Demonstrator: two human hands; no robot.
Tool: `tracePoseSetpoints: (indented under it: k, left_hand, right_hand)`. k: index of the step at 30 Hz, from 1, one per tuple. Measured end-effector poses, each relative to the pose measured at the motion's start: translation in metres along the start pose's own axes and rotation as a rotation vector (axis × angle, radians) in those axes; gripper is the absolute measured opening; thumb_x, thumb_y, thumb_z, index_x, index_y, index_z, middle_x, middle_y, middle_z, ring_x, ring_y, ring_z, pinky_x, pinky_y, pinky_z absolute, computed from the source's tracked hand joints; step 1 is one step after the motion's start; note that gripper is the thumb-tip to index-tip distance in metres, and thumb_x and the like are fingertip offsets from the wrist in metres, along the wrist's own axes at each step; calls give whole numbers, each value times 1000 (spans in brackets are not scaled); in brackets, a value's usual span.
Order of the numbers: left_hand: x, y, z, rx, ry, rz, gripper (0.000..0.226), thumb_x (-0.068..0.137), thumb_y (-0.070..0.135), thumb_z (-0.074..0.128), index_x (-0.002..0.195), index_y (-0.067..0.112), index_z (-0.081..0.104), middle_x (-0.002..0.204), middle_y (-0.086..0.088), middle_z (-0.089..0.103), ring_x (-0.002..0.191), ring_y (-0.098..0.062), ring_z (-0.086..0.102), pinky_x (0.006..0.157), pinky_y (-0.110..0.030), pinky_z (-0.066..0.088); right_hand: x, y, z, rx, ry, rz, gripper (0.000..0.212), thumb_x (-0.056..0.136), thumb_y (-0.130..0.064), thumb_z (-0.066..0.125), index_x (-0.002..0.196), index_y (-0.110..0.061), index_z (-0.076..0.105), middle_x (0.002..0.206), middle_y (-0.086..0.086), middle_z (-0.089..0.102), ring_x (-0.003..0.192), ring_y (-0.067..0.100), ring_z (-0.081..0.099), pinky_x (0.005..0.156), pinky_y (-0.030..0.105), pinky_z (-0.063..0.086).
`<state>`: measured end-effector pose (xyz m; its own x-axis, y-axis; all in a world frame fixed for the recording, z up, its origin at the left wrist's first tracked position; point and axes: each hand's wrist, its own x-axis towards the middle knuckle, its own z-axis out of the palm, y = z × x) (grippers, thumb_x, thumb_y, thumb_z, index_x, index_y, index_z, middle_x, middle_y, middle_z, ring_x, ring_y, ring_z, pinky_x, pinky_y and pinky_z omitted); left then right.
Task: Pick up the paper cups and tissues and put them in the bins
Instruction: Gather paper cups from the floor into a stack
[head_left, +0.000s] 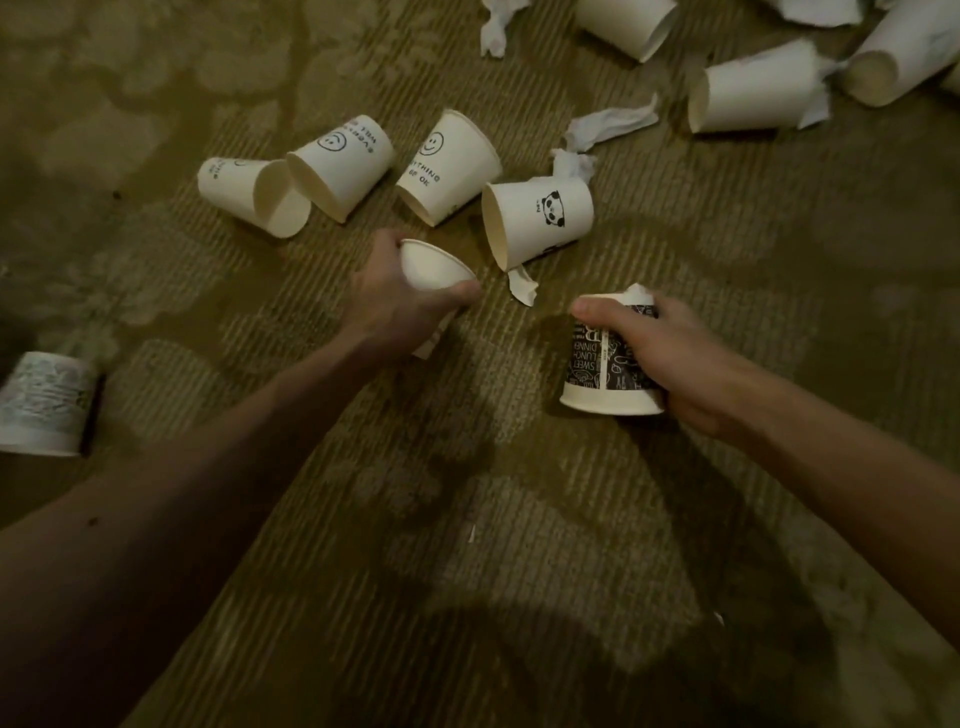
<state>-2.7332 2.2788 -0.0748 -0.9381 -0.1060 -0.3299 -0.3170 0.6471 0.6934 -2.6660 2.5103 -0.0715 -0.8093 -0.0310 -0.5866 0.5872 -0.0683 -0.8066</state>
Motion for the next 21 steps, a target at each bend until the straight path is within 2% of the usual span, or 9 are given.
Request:
tracePoseSetpoints:
  k: [2, 4, 7, 10, 13, 16, 19, 21]
  left_hand:
    - [-4, -2, 0, -15, -41, 32, 86, 63, 49, 87, 133, 29, 41, 108, 10, 51, 91, -8, 54, 62, -26, 51]
    - [-8, -2, 0, -31, -72, 47, 85, 63, 49, 87, 133, 26, 44, 103, 13, 51, 90, -7, 56, 59, -21, 49]
    - [-19, -3, 4, -117, -100, 16, 67, 64, 50, 86, 118, 26, 53, 101, 9, 61, 86, -9, 62, 46, -14, 48]
    - [-37, 2, 12, -283, -185, -35, 56, 65, 47, 86, 109, 23, 61, 93, 3, 71, 78, -11, 71, 48, -20, 53]
    - [-55, 12, 20, -430, -263, -56, 41, 69, 42, 85, 101, 22, 66, 81, 4, 76, 70, -13, 74, 49, -28, 56]
    - [-75, 29, 31, -472, -356, -48, 52, 59, 57, 81, 99, 25, 67, 80, 3, 76, 69, -19, 74, 51, -42, 59]
    - [-93, 51, 47, -526, -447, -2, 56, 56, 59, 85, 97, 25, 67, 81, 5, 77, 70, -16, 74, 49, -33, 57]
    - [-109, 75, 62, -574, -567, 71, 49, 65, 54, 83, 101, 24, 67, 87, 2, 77, 77, -16, 75, 54, -31, 58]
  right_hand:
    - [5, 1, 0, 7, -3, 6, 34, 77, -36, 78, 102, -18, 65, 90, 1, 77, 82, 17, 74, 69, 33, 57]
    - [9, 2, 0, 14, -12, 17, 34, 77, -37, 78, 103, -18, 66, 91, 2, 77, 84, 18, 74, 74, 36, 58]
    - [9, 2, 3, 47, -16, 33, 43, 75, -41, 78, 109, -17, 66, 97, 3, 76, 91, 20, 74, 83, 40, 57]
    - [1, 2, 5, 81, -35, 44, 52, 68, -49, 74, 107, -15, 68, 100, 5, 76, 93, 20, 73, 80, 36, 57]
    - [-13, -2, 6, 39, -27, 59, 54, 71, -53, 70, 107, -13, 67, 101, 7, 76, 93, 20, 73, 78, 35, 57]
    - [-35, -9, 1, 15, 45, 41, 45, 86, -48, 63, 106, -8, 66, 104, 16, 73, 95, 27, 71, 83, 41, 57]
    - [-71, -17, -19, 3, 195, 19, 57, 89, -49, 62, 118, 1, 60, 104, 18, 73, 96, 30, 71, 82, 42, 59]
    - [-105, -24, -40, -16, 301, 16, 67, 86, -54, 64, 124, 0, 55, 103, 14, 74, 92, 26, 73, 75, 37, 59]
